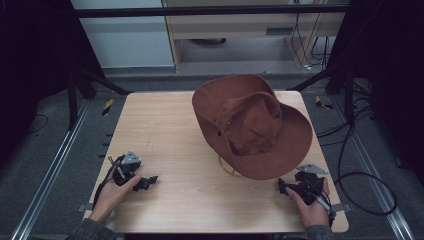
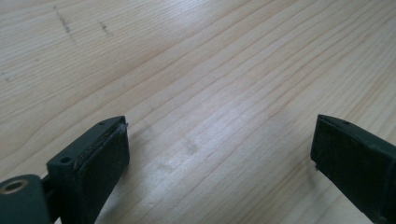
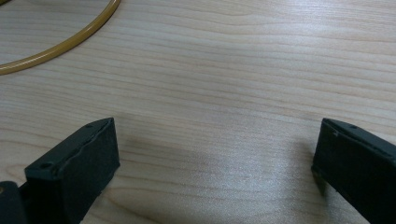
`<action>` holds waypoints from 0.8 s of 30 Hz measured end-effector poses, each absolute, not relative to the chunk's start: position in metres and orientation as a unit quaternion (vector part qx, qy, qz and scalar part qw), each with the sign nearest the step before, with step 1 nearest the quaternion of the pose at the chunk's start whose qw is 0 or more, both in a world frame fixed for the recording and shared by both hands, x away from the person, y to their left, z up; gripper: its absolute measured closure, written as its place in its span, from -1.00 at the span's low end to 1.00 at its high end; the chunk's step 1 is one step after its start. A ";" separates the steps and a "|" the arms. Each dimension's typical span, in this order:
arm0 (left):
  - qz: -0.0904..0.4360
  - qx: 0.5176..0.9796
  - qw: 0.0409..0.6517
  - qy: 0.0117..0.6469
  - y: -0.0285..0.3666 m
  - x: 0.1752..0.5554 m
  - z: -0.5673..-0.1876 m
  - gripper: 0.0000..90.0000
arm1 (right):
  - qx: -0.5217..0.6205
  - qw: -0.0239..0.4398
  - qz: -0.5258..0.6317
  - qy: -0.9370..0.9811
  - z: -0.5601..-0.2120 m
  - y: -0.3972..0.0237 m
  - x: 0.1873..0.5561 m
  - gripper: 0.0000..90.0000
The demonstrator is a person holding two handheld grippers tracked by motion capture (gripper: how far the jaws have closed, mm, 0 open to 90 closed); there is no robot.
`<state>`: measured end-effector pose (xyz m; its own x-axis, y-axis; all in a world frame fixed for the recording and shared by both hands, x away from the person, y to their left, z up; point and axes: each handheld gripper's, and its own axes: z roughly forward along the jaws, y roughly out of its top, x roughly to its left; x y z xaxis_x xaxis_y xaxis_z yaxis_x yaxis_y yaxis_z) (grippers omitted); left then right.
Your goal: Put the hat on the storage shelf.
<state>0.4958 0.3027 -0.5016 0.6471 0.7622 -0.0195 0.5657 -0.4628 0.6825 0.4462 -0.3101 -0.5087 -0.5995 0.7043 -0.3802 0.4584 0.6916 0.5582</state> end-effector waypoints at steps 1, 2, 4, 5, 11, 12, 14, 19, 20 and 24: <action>0.146 0.840 0.339 0.396 0.304 0.496 -0.502 -0.92 | 0.334 0.298 0.206 0.870 -0.509 -0.310 0.446 -0.99; 0.148 0.839 0.339 0.398 0.305 0.497 -0.502 -0.92 | 0.334 0.298 0.206 0.870 -0.509 -0.310 0.446 -0.99; 0.151 0.838 0.340 0.401 0.305 0.496 -0.503 -0.92 | 0.334 0.298 0.206 0.870 -0.509 -0.310 0.446 -0.99; 0.154 0.838 0.339 0.400 0.305 0.496 -0.503 -0.93 | 0.334 0.298 0.206 0.870 -0.509 -0.310 0.446 -0.99; 0.170 0.839 0.342 0.387 0.304 0.495 -0.507 -0.98 | 0.334 0.298 0.206 0.870 -0.509 -0.310 0.446 -0.99; 0.170 0.839 0.344 0.387 0.305 0.495 -0.507 -0.98 | 0.334 0.298 0.206 0.870 -0.509 -0.310 0.446 -0.99; 0.171 0.837 0.346 0.388 0.306 0.494 -0.508 -0.98 | 0.333 0.298 0.206 0.870 -0.509 -0.310 0.446 -0.99; 0.174 0.837 0.344 0.388 0.306 0.494 -0.508 -0.99 | 0.334 0.298 0.207 0.870 -0.509 -0.310 0.446 -0.99; 0.174 0.837 0.343 0.389 0.306 0.494 -0.508 -0.99 | 0.333 0.298 0.206 0.870 -0.509 -0.310 0.446 -0.99; 0.174 0.836 0.343 0.390 0.305 0.493 -0.508 -0.99 | 0.332 0.298 0.206 0.871 -0.508 -0.310 0.446 -0.99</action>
<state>0.4932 0.3055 -0.5079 0.6344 0.7727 0.0236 0.5337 -0.4598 0.7097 0.4458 -0.3105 -0.5084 -0.6017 0.7010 -0.3828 0.4553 0.6948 0.5568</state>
